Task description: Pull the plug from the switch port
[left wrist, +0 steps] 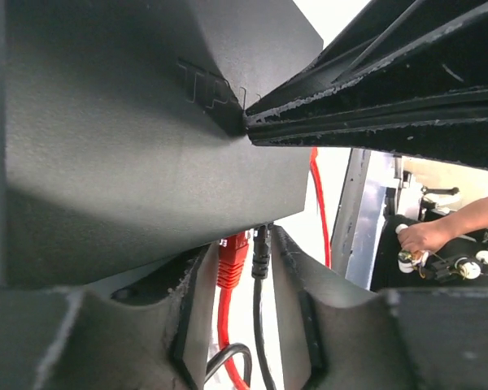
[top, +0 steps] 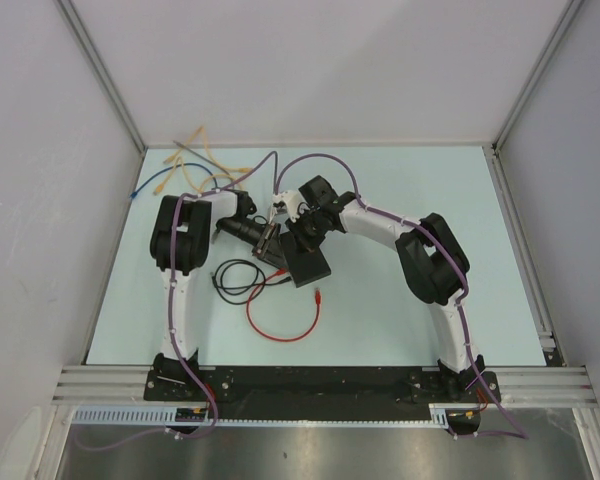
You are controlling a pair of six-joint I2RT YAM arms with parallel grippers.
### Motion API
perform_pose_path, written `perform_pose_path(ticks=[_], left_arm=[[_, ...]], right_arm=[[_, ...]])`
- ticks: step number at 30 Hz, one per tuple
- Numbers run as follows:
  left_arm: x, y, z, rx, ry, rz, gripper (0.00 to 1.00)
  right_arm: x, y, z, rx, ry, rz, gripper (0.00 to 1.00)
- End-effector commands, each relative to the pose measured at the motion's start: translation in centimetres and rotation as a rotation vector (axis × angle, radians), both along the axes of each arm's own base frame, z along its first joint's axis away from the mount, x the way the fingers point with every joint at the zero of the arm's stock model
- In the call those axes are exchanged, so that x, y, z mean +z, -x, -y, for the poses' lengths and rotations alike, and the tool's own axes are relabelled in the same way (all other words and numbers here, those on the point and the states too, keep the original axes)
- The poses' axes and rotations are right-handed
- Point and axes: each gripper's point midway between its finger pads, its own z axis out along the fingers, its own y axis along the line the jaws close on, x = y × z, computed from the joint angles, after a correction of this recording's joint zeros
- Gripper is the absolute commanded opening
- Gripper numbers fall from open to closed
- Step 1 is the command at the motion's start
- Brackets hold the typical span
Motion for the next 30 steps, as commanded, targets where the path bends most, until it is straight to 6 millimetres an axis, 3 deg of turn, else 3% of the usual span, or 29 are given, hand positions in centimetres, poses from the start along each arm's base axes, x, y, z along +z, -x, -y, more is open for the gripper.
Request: perform_pose_path(ticks=[1, 4, 13, 16, 20, 25, 29, 30], left_arm=[[-0.3, -0.2, 0.4, -0.064, 0.007, 0.139, 0.35], [-0.5, -0.1, 0.4, -0.057, -0.017, 0.136, 0.3], [-0.6, -0.2, 1.1, -0.039, -0.044, 0.084, 0.0], [-0.3, -0.7, 0.3, -0.095, -0.08, 0.112, 0.0], [-0.5, 0.1, -1.3, -0.154, -0.139, 0.089, 0.0], [-0.8, 3.4, -1.9, -0.167, -0.118, 0.019, 0.0], [-0.3, 2.9, -1.5, -0.094, -0.065, -0.03, 0.0], [0.2, 1.7, -1.4, -0.071, -0.049, -0.02, 0.0]], right_arm=[[-2.6, 0.2, 1.5, -0.018, 0.076, -0.026, 0.01], [-2.5, 0.2, 1.5, -0.018, 0.076, -0.026, 0.01], [-2.5, 0.1, 1.5, -0.019, 0.074, -0.023, 0.01], [-2.5, 0.1, 1.6, -0.022, 0.075, -0.023, 0.02], [-2.5, 0.2, 1.6, -0.02, 0.076, -0.024, 0.02], [-2.5, 0.3, 1.7, -0.024, 0.082, -0.024, 0.02], [-2.5, 0.1, 1.9, -0.027, 0.086, -0.021, 0.02], [-2.4, 0.1, 1.8, -0.027, 0.084, -0.019, 0.02]])
